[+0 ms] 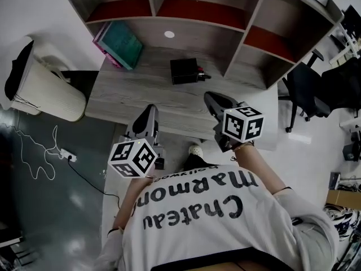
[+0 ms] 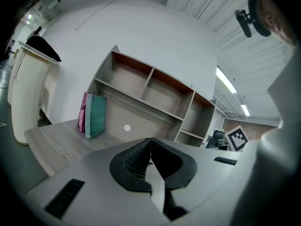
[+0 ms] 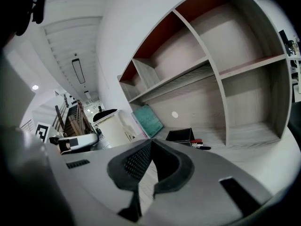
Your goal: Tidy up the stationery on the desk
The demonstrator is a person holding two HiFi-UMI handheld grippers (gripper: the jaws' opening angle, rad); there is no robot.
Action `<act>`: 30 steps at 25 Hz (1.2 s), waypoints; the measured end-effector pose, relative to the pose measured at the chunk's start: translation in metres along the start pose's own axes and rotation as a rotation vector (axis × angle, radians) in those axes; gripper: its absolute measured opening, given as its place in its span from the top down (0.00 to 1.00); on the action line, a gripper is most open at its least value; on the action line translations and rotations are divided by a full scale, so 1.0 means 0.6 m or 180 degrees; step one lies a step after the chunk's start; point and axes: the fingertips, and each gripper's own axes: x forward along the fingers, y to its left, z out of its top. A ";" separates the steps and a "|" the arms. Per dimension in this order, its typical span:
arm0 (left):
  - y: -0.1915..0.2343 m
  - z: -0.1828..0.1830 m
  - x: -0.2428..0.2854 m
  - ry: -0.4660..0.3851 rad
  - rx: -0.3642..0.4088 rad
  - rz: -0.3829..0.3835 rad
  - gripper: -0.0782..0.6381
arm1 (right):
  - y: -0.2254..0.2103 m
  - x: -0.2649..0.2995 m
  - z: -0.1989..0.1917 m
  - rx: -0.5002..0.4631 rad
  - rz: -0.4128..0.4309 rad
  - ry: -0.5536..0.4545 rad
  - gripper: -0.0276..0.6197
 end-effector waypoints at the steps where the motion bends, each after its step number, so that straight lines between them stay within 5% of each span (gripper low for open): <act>1: 0.001 0.002 0.006 0.0020 0.0000 -0.0010 0.87 | 0.001 0.008 0.006 0.0001 0.0024 -0.0004 0.93; 14: 0.005 0.034 0.141 0.0133 0.0036 -0.0157 0.87 | -0.080 0.067 0.089 -0.0015 -0.0013 -0.0086 0.93; 30: -0.039 0.016 0.296 0.0439 0.0071 -0.0597 0.87 | -0.188 0.073 0.100 0.0228 -0.0277 -0.0109 0.93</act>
